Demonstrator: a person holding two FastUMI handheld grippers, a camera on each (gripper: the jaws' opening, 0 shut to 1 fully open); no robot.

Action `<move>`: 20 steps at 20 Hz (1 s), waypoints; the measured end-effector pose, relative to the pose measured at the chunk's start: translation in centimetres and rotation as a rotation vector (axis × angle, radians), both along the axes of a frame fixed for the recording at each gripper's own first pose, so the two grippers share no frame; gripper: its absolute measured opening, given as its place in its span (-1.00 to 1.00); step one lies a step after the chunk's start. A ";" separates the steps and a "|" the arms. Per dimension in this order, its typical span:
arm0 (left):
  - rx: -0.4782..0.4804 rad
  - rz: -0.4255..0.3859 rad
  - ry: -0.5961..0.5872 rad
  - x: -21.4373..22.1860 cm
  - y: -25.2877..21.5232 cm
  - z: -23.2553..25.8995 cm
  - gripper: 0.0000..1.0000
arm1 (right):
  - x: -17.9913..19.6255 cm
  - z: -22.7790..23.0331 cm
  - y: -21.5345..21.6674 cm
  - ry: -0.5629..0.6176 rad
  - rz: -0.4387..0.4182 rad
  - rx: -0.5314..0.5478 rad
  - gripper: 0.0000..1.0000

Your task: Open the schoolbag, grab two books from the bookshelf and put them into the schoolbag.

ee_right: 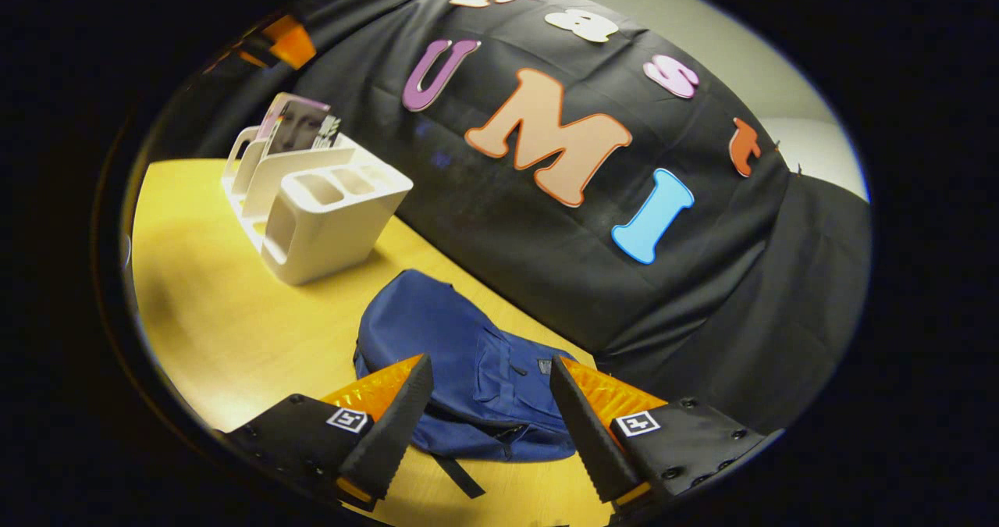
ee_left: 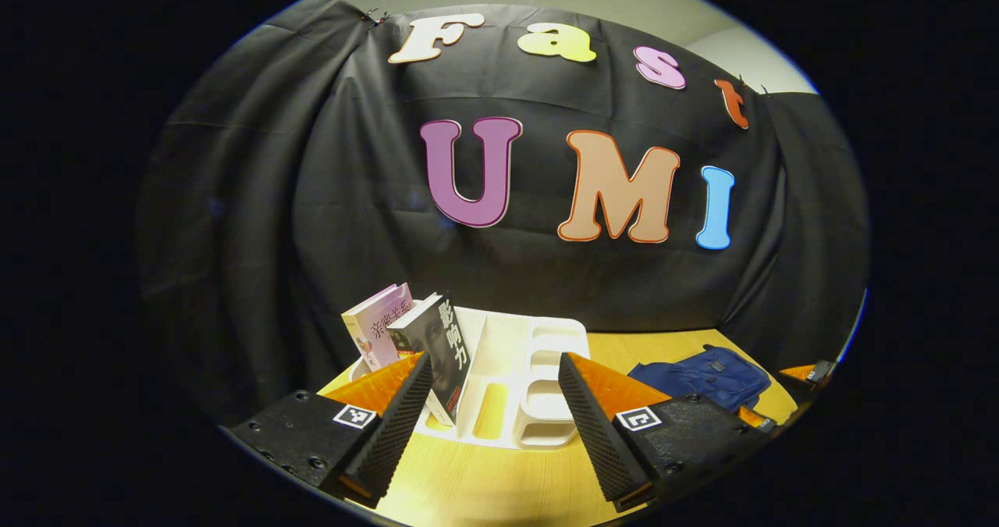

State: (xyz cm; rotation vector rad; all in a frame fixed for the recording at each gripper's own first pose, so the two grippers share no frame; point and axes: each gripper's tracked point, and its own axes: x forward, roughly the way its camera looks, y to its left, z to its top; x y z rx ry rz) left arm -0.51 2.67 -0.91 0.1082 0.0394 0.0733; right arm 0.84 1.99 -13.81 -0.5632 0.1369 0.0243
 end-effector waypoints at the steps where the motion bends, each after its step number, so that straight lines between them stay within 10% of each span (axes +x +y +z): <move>1: 0.001 0.008 0.003 -0.2 0.2 -0.1 0.90 | 0.0 -0.7 0.1 0.001 0.001 -0.028 0.84; 20: 0.026 0.110 0.041 -1.7 3.0 -1.1 0.91 | 5.5 -8.7 0.4 0.090 0.084 -0.474 0.87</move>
